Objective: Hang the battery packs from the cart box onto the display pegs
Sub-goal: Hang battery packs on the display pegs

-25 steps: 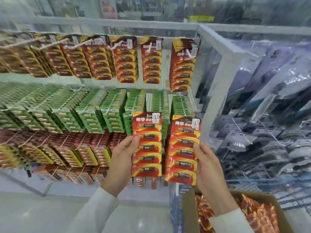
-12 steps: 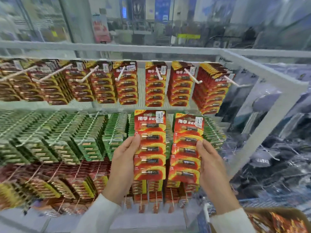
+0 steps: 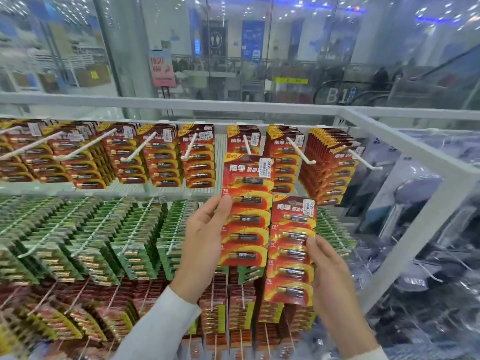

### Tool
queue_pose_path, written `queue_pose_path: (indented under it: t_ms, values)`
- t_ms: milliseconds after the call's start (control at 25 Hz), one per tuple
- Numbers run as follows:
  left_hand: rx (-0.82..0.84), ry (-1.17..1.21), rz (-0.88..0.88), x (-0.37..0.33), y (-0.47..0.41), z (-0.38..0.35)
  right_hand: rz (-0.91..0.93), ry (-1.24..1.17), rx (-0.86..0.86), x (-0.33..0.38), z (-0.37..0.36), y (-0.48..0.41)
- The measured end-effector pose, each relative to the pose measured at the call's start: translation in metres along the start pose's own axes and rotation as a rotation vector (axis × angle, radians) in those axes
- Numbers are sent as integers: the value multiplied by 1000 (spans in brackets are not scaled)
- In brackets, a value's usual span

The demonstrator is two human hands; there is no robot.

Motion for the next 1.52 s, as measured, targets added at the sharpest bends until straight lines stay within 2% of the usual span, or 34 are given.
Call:
queue_pose_path:
  t_ms: [480,880,1240,1520]
  values:
    - [-89,-35,5,9,-19,-16,-28,8,37,8,10,-16]
    - [-135,-192,-34,14,-107,-32,226,102,95,89,-11,-6]
    - [-175,-218,-40,23,-138,-38,231,168,44,89,-14,-23]
    - [-210,-175,-47,27,-146,-35,269,279,-6,87,-49,-85]
Point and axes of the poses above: each hand's wrist, its own y-axis away from the middle knuckle, its own z-axis out of the back of the hand, x = y × z, the point moved 9 cm from there along -y, towards the middle knuckle, and after that the axes turned 11 degrees about -x, right-handed, at the moved point
